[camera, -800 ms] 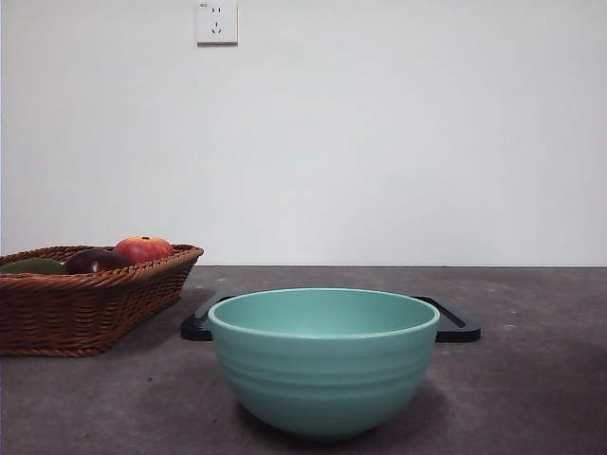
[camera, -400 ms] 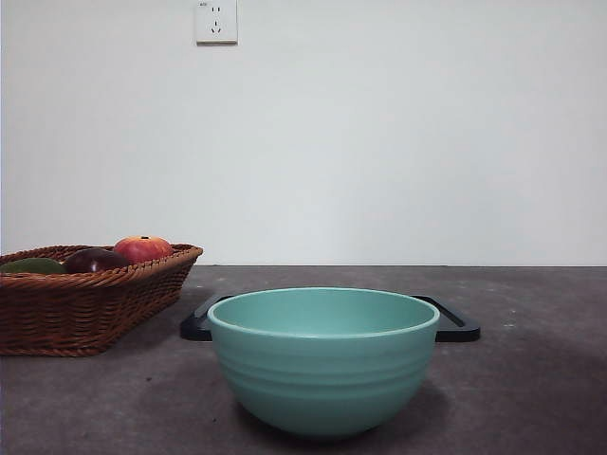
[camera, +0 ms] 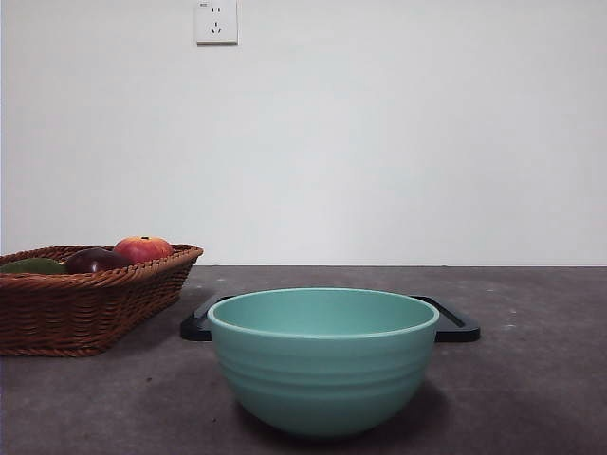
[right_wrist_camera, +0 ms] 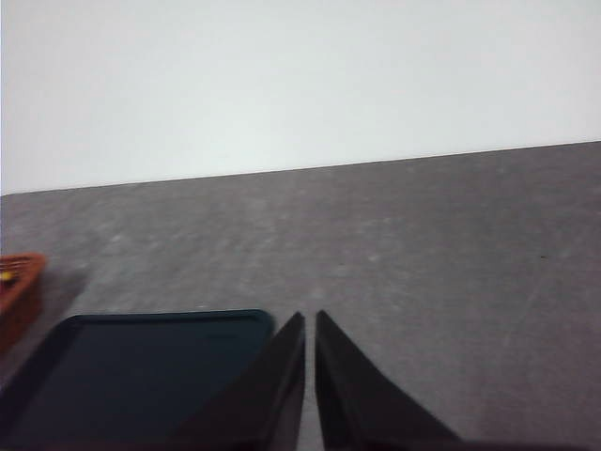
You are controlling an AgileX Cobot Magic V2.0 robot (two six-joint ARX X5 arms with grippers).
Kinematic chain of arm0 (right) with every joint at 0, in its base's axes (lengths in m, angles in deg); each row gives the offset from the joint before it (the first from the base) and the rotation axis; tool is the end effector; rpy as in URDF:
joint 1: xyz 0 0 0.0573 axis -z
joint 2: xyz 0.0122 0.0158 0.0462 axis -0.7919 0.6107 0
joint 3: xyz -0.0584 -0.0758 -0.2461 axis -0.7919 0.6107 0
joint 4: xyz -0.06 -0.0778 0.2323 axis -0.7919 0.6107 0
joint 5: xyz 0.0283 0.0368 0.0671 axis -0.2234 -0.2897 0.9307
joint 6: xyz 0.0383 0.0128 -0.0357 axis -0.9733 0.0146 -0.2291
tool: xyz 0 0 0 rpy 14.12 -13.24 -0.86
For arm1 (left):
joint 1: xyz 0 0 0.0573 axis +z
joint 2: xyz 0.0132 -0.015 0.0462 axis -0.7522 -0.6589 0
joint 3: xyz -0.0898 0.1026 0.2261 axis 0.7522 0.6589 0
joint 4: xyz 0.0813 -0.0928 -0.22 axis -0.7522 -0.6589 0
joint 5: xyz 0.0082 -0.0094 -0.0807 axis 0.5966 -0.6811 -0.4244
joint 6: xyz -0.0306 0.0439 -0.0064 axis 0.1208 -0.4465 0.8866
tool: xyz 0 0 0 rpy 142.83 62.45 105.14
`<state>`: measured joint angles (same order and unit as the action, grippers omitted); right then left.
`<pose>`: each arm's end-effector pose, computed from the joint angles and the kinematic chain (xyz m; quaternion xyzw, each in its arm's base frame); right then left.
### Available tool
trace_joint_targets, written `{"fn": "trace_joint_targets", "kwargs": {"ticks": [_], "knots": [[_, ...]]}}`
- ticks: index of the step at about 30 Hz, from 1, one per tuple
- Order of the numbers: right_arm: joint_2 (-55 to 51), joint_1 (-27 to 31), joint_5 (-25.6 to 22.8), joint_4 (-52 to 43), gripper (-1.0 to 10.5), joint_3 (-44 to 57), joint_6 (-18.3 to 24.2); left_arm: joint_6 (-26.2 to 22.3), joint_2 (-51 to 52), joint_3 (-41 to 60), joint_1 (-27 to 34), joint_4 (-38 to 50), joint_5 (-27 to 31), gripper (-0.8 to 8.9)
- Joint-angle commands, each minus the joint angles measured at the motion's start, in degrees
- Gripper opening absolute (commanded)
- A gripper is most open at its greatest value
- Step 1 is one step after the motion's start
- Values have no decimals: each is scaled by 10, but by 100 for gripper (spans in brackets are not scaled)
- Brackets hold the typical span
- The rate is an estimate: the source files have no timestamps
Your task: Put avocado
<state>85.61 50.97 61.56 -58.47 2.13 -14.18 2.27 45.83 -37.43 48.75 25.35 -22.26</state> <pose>0.0906 0.0074 0.2743 0.1027 0.0776 0.0947 0.9872 0.0914 -0.0052 0.2491 -0.1434 0.0687 -0.0832 0.9838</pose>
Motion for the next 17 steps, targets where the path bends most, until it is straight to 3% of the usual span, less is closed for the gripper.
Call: {"fn": "trace_joint_targets", "kwargs": {"ticks": [1, 10, 13, 17], "knots": [[44, -8, 14, 17, 12, -50, -7, -3, -49, -66, -1, -9, -33, 6], [182, -42, 84, 123, 12, -184, 17, -10, -212, -236, -5, -96, -161, 6], [224, -61, 102, 155, 12, -210, 26, -34, -260, -281, -17, -140, -210, 6], [265, -97, 135, 174, 13, -224, 32, -90, -312, -328, -43, -219, -226, 6]]}}
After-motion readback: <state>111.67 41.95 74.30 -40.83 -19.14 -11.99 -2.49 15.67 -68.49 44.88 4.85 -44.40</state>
